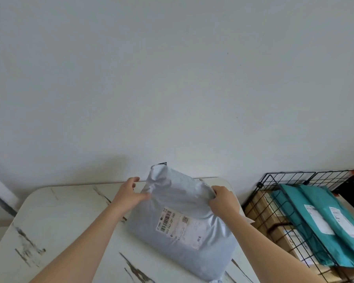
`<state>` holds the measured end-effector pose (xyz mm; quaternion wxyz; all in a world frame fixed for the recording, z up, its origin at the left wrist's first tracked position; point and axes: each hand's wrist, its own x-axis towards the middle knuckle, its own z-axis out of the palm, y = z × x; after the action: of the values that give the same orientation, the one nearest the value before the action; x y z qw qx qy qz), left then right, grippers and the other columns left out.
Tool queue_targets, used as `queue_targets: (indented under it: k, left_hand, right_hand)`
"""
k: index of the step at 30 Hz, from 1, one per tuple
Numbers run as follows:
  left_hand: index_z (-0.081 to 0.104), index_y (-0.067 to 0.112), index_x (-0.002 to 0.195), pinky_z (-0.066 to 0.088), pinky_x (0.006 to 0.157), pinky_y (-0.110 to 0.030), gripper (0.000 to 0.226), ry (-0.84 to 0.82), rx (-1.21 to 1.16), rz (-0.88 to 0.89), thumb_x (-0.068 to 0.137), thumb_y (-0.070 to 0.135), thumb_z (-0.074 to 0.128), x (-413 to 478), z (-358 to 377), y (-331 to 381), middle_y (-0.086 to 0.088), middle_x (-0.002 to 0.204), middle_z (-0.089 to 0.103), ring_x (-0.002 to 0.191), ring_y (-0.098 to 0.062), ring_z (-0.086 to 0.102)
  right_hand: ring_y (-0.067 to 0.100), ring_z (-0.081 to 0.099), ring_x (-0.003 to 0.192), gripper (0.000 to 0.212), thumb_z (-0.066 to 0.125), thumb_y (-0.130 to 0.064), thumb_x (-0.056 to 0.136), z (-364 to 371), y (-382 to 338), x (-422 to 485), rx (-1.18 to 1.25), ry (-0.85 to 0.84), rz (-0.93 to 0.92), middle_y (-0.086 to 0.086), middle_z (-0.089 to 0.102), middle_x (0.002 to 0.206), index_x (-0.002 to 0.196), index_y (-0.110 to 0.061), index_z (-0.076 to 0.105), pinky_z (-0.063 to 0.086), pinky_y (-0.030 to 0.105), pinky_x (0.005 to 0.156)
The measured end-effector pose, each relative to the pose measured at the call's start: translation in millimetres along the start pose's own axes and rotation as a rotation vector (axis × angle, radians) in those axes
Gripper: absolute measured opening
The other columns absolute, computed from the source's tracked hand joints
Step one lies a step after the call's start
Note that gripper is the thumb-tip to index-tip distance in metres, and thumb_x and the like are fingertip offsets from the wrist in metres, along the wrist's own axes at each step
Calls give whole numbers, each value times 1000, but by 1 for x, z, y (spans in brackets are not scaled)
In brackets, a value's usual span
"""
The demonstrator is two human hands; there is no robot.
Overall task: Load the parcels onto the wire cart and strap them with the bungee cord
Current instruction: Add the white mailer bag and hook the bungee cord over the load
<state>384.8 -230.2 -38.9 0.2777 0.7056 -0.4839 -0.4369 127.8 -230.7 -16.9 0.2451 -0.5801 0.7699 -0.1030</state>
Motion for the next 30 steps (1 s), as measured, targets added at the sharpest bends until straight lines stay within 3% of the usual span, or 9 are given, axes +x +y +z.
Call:
queue_targets:
  k: [3, 6, 10, 13, 16, 18, 20, 25, 30]
  left_hand:
    - [32, 19, 144, 33, 108, -36, 101, -122, -86, 4, 62, 44, 84, -2, 2, -10, -6, 147, 36, 134, -22, 38]
    - [59, 24, 118, 45, 100, -36, 101, -277, -228, -6, 32, 73, 80, 0, 11, -18, 1, 119, 65, 108, -14, 61]
    - [67, 19, 85, 44, 70, -23, 28, -223, -242, 55, 77, 46, 71, 0, 32, -5, 4, 86, 68, 85, -14, 62]
    - [67, 5, 78, 37, 63, -27, 36, -60, -366, 72, 80, 40, 71, 3, 54, 8, -10, 78, 64, 76, -21, 57]
    - [61, 13, 65, 36, 58, -26, 29, -7, -430, 50, 86, 32, 66, -6, 76, 26, -7, 67, 59, 71, -22, 54]
    - [60, 17, 65, 38, 57, -24, 26, -1, -477, 42, 88, 30, 64, -13, 91, 36, -3, 67, 59, 70, -21, 55]
    - [61, 18, 69, 40, 57, -23, 23, 5, -549, 32, 88, 30, 63, -20, 107, 48, 0, 71, 61, 70, -17, 57]
    - [55, 13, 72, 37, 60, -24, 28, 36, -661, -58, 86, 35, 64, -37, 160, 76, 3, 73, 54, 72, -15, 52]
    - [59, 3, 101, 43, 86, -33, 44, 7, -634, -111, 83, 42, 66, -63, 238, 115, -8, 99, 61, 96, -27, 57]
  right_hand:
    - [19, 27, 52, 27, 36, 9, 66, -1, -1, -5, 65, 60, 18, 0, 34, 55, 56, -16, 31, 16, 25, 48]
    - [18, 24, 52, 29, 36, 11, 64, -5, 2, -8, 134, 110, 75, 0, 30, 52, 54, -16, 29, 13, 24, 49]
    - [20, 37, 54, 28, 39, 10, 68, -11, 13, -11, 159, 173, 150, 2, 44, 58, 61, -16, 46, 25, 23, 47]
    - [19, 55, 79, 41, 43, 5, 77, -18, 28, -16, 230, 241, 162, 2, 64, 92, 103, -20, 63, 44, 26, 60]
    - [23, 48, 116, 56, 49, -2, 82, -24, 54, -22, 184, 324, 161, 4, 54, 129, 133, -23, 46, 47, 35, 88]
    - [26, 33, 132, 65, 53, -7, 84, -30, 76, -29, 172, 390, 181, 6, 38, 144, 143, -23, 33, 35, 41, 107]
    - [28, 25, 138, 70, 56, -13, 87, -38, 100, -35, 223, 435, 220, 8, 27, 152, 148, -23, 23, 28, 44, 113]
    - [30, 46, 126, 72, 55, -32, 93, -56, 175, -38, 445, 261, 298, 12, 37, 148, 151, -25, 14, 44, 38, 96]
    - [28, 46, 127, 69, 52, -41, 94, -90, 257, -44, 548, 152, 266, 10, 41, 146, 150, -23, 16, 39, 33, 92]
